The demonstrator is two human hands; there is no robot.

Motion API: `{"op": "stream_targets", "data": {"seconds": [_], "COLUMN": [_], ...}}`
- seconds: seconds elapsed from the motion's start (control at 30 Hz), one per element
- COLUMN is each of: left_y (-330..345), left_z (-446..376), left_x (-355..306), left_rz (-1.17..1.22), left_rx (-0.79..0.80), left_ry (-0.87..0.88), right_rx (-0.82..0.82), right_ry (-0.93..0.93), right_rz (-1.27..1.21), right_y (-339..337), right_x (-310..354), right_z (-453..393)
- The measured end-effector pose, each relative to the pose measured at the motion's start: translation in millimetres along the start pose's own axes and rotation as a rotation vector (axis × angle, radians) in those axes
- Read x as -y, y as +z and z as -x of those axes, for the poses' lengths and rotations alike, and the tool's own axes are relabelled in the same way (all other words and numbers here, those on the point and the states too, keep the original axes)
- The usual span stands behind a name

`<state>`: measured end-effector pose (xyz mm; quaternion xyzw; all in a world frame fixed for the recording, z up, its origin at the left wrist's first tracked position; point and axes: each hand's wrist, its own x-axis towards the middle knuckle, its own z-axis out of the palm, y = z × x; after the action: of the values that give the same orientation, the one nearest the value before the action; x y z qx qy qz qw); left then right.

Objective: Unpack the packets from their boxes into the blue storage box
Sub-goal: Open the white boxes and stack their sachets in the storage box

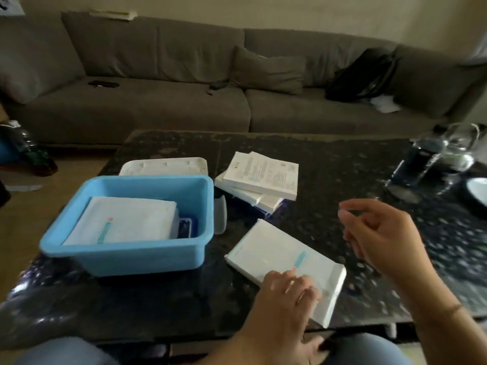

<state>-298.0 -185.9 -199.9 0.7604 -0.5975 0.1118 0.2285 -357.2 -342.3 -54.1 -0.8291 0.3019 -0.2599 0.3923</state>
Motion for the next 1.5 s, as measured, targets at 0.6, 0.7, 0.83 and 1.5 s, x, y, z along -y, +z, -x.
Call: {"op": "stream_targets", "data": {"seconds": [0.6, 0.7, 0.83, 1.5], "left_y": [-4.5, -6.4, -6.4, -6.6], "left_z": [-22.5, -19.7, -18.3, -18.1], "left_x": [-25.2, -25.2, -25.7, -20.5], "left_rz": [0.525, 0.535, 0.517, 0.519], "left_rx": [-0.518, -0.519, -0.520, -0.493], "left_ry": [-0.531, -0.520, -0.494, -0.460], "right_rx": [0.118, 0.106, 0.162, 0.128], "right_ry": [0.202, 0.244, 0.320, 0.352], "right_rz": [-0.183, -0.204, -0.081, -0.276], "right_y": [47.3, 50.1, 55.0, 36.9], "right_x": [-70.4, -67.7, -65.6, -73.9], "right_z": [65.8, 62.7, 59.5, 73.8]}}
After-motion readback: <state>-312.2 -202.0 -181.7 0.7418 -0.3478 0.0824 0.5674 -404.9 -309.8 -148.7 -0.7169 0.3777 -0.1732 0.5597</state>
